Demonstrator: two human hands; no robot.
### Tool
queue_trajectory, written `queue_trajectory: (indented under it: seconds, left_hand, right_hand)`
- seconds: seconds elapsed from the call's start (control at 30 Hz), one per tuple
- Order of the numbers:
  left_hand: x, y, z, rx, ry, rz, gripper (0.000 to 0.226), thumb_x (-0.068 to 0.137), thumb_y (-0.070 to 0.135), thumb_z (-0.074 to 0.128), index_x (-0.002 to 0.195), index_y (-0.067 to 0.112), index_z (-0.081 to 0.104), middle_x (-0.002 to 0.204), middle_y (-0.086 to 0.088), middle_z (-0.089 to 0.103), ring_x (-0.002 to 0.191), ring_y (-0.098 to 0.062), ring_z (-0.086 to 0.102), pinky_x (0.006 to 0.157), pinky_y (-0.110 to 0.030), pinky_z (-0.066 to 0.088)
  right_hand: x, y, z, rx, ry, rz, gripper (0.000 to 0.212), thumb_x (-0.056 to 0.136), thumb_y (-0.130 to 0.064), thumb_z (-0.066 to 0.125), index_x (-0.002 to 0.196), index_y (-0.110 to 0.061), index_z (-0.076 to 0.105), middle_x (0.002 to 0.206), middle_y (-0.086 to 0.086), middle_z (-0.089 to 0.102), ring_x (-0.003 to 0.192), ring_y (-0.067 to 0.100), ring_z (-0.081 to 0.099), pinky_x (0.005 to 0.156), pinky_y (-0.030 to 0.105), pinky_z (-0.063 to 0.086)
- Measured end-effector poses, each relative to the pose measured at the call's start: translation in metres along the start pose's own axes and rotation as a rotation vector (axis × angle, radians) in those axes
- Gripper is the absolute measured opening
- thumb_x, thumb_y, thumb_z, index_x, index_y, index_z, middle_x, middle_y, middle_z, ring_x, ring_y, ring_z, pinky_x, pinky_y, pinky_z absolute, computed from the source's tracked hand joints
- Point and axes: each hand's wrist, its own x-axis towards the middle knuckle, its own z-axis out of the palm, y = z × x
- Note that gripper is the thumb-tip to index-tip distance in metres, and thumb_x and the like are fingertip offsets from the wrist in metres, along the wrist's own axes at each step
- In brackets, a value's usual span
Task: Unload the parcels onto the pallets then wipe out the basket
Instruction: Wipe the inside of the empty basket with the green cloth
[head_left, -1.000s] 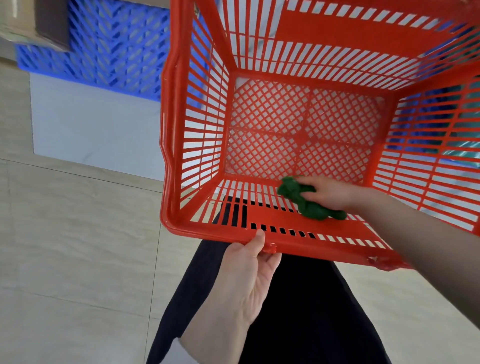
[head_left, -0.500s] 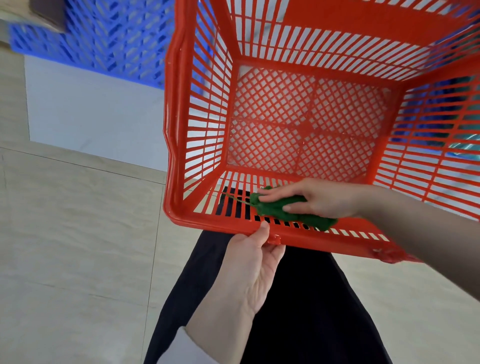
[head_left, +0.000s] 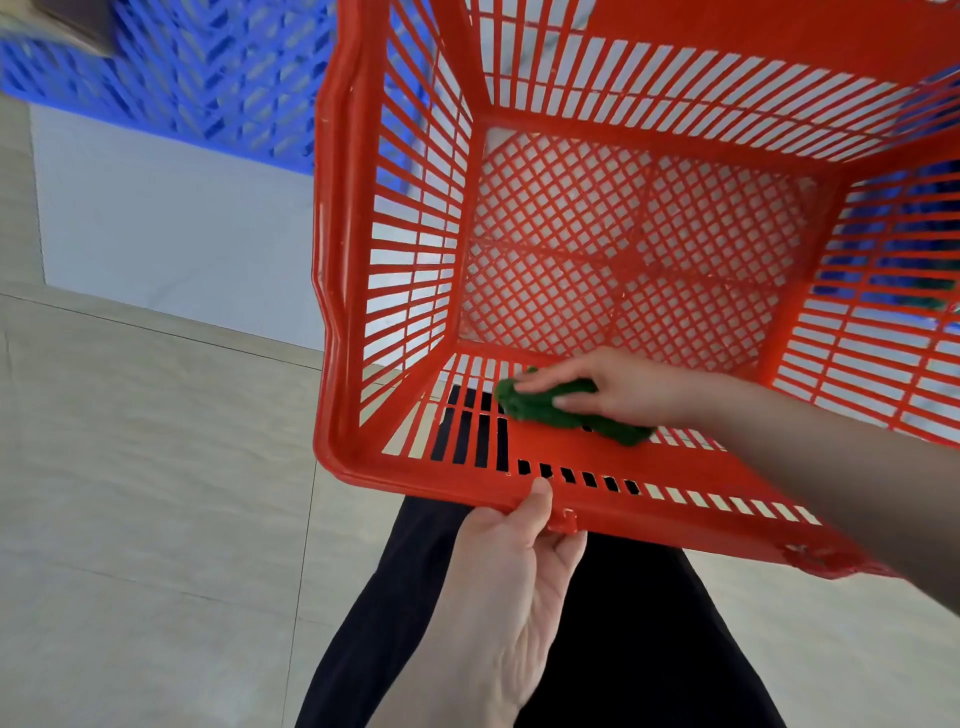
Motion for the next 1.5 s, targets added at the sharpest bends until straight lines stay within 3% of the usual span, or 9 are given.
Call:
queue_trajectory:
  seconds: [0.13, 0.4, 0.57, 0.7, 0.87, 1.03, 1.17, 1.27, 1.5]
  left_hand:
    - [-0.003, 0.0, 0.003, 0.029, 0.004, 0.005, 0.015, 0.089, -0.005, 0.047, 0.087, 0.0, 0.061, 0.078, -0.016, 0.07, 0.08, -0.026, 0.069, 0.086, -0.047, 0.052]
    - [-0.002, 0.002, 0.002, 0.021, -0.014, -0.008, 0.038, 0.086, -0.006, 0.05, 0.057, 0.005, 0.072, 0.078, -0.019, 0.07, 0.08, -0.03, 0.067, 0.08, -0.048, 0.054]
    - [-0.002, 0.001, 0.003, 0.041, 0.002, -0.007, 0.024, 0.086, -0.006, 0.05, 0.07, 0.0, 0.067, 0.076, -0.019, 0.067, 0.076, -0.028, 0.066, 0.086, -0.048, 0.052]
    - [-0.003, 0.001, 0.002, 0.056, -0.029, -0.003, 0.014, 0.087, -0.004, 0.048, 0.088, -0.002, 0.062, 0.085, -0.02, 0.07, 0.082, -0.028, 0.07, 0.083, -0.045, 0.054]
    - [-0.003, 0.001, 0.003, 0.065, -0.019, -0.003, 0.015, 0.087, -0.005, 0.048, 0.086, -0.001, 0.063, 0.084, -0.02, 0.068, 0.08, -0.028, 0.067, 0.085, -0.045, 0.052]
    - [-0.002, 0.002, 0.003, 0.055, -0.015, -0.013, 0.016, 0.086, -0.005, 0.049, 0.082, -0.001, 0.064, 0.084, -0.021, 0.067, 0.081, -0.031, 0.065, 0.088, -0.048, 0.05]
    - [-0.003, -0.002, 0.001, 0.042, -0.02, -0.016, 0.016, 0.087, -0.005, 0.048, 0.082, -0.003, 0.063, 0.084, -0.021, 0.067, 0.084, -0.029, 0.066, 0.082, -0.046, 0.054]
    - [-0.003, -0.008, 0.003, 0.017, -0.002, -0.023, 0.013, 0.089, -0.004, 0.047, 0.09, -0.005, 0.06, 0.09, -0.02, 0.07, 0.088, -0.028, 0.069, 0.087, -0.045, 0.052]
    - [-0.002, -0.008, 0.002, -0.001, -0.006, 0.02, 0.017, 0.088, -0.004, 0.046, 0.099, 0.002, 0.059, 0.093, -0.019, 0.072, 0.086, -0.029, 0.07, 0.081, -0.049, 0.055]
  right_hand:
    - [-0.027, -0.014, -0.009, 0.147, -0.163, -0.06, 0.042, 0.09, -0.015, 0.055, 0.114, -0.05, 0.056, 0.128, -0.034, 0.049, 0.121, -0.013, 0.041, 0.1, 0.002, 0.029]
    - [0.073, -0.016, 0.013, -0.249, 0.346, 0.14, 0.048, 0.089, 0.005, 0.046, 0.127, -0.023, 0.054, 0.145, 0.0, 0.041, 0.126, 0.02, 0.046, 0.104, 0.03, 0.038]
    - [0.049, -0.023, 0.007, -0.094, 0.136, 0.012, 0.036, 0.09, -0.013, 0.054, 0.121, -0.032, 0.057, 0.134, -0.012, 0.052, 0.117, 0.011, 0.053, 0.102, 0.029, 0.041]
    - [0.019, -0.032, -0.005, -0.055, -0.113, -0.137, 0.036, 0.09, -0.017, 0.055, 0.115, -0.044, 0.056, 0.127, -0.028, 0.052, 0.116, -0.015, 0.044, 0.098, 0.002, 0.029]
    - [0.058, -0.027, 0.001, -0.216, 0.126, -0.001, 0.037, 0.091, -0.006, 0.05, 0.122, -0.026, 0.058, 0.126, -0.006, 0.059, 0.096, 0.018, 0.063, 0.09, 0.035, 0.051]
    - [0.07, -0.021, 0.001, -0.227, 0.19, 0.081, 0.034, 0.093, -0.006, 0.047, 0.123, -0.017, 0.058, 0.104, -0.006, 0.062, 0.073, 0.011, 0.054, 0.07, 0.026, 0.045]
    - [0.005, -0.031, 0.015, -0.057, 0.106, -0.115, 0.038, 0.089, -0.009, 0.056, 0.118, -0.034, 0.06, 0.127, -0.018, 0.056, 0.115, -0.005, 0.05, 0.098, 0.009, 0.034]
    - [-0.043, -0.034, 0.013, 0.09, 0.003, -0.176, 0.044, 0.087, -0.006, 0.058, 0.108, -0.044, 0.063, 0.12, -0.03, 0.058, 0.115, -0.012, 0.049, 0.098, 0.005, 0.035]
    - [-0.054, 0.047, -0.042, -0.055, 0.311, 0.289, 0.034, 0.091, -0.012, 0.054, 0.117, -0.032, 0.06, 0.131, -0.012, 0.055, 0.123, 0.012, 0.048, 0.103, 0.025, 0.032]
